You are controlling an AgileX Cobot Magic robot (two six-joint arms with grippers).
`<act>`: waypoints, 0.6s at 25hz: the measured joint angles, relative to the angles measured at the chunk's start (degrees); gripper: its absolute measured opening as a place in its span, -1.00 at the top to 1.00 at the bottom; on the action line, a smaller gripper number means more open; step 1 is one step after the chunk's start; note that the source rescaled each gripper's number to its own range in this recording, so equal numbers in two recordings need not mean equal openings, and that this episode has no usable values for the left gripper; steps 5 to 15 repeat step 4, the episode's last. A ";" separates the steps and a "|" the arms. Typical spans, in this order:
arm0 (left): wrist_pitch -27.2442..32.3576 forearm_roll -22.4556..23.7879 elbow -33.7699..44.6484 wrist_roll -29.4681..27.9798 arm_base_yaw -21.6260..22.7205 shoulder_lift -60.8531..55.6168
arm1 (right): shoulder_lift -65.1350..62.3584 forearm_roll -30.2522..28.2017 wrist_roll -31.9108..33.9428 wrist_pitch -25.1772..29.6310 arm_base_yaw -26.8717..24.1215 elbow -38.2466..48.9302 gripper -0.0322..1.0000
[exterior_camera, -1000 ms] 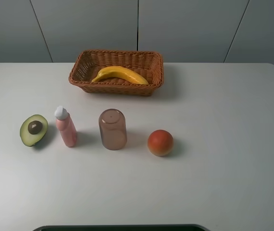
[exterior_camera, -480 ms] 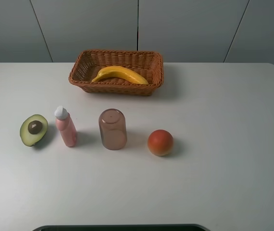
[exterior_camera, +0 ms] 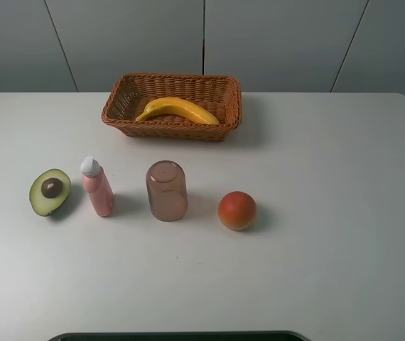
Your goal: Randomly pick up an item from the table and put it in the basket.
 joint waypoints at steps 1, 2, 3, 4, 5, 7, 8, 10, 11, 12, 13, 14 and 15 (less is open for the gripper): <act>0.00 0.00 0.00 0.00 0.00 0.00 | 0.00 0.00 0.00 0.00 0.00 0.00 -1.00; 0.00 0.00 0.00 0.00 0.00 0.00 | 0.00 0.00 0.00 0.00 0.00 0.00 -1.00; 0.00 0.00 0.00 0.00 0.00 0.00 | 0.00 0.00 0.00 0.00 0.00 0.00 -1.00; 0.00 0.00 0.00 0.00 0.00 0.00 | 0.00 0.00 0.00 0.00 0.00 0.00 -1.00; 0.00 0.00 0.00 0.00 0.00 0.00 | 0.00 0.00 0.00 0.00 0.00 0.00 -1.00; 0.00 0.00 0.00 0.00 0.00 0.00 | 0.00 0.00 0.00 0.00 0.00 0.00 -1.00; 0.00 0.00 0.00 0.00 0.00 0.00 | 0.00 0.00 0.00 0.00 0.00 0.00 -1.00; 0.00 0.00 0.00 0.00 0.00 0.00 | 0.00 0.00 0.00 0.00 0.00 0.00 -1.00; 0.00 0.00 0.00 0.00 0.00 0.00 | 0.00 0.00 0.00 0.00 0.00 0.00 -1.00; 0.00 0.00 0.00 0.00 0.00 0.00 | 0.00 0.00 0.00 0.00 0.00 0.00 -1.00; 0.00 0.00 0.00 0.00 0.00 0.00 | 0.00 0.00 0.00 0.00 0.00 0.00 -1.00; 0.00 0.00 0.00 0.00 0.00 0.00 | 0.00 0.00 0.00 0.00 0.00 0.00 -1.00; 0.00 0.00 0.00 0.00 0.00 0.00 | 0.00 0.00 0.00 0.00 0.00 0.00 -1.00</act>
